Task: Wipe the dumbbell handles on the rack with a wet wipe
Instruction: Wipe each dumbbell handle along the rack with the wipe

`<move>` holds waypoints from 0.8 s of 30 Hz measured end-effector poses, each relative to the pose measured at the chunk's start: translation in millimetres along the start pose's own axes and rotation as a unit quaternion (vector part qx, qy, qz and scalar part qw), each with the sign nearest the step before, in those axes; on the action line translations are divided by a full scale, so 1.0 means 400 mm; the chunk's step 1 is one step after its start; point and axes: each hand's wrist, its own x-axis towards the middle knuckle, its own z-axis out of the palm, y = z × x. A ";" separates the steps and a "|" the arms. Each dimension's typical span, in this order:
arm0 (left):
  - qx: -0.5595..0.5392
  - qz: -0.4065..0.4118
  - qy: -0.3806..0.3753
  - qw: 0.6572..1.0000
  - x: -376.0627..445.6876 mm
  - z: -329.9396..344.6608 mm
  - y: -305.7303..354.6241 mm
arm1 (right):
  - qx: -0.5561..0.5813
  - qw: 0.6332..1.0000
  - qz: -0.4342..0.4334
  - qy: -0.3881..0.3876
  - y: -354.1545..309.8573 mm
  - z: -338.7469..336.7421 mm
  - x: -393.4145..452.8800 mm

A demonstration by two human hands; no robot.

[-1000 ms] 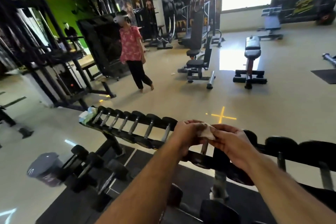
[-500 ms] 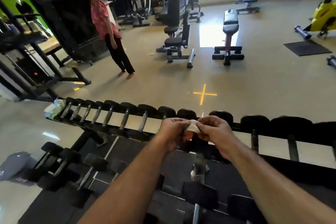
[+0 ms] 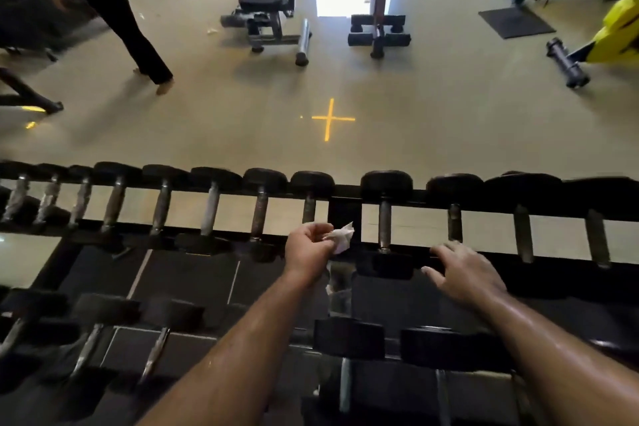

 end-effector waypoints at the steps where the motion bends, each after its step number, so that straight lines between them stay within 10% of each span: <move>1: -0.004 -0.007 -0.013 1.000 0.002 0.028 -0.014 | -0.023 1.000 -0.003 -0.006 0.013 0.001 0.007; 24: 0.222 0.146 0.112 0.957 0.011 0.345 -0.114 | -0.039 0.997 -0.029 -0.055 0.141 0.120 0.277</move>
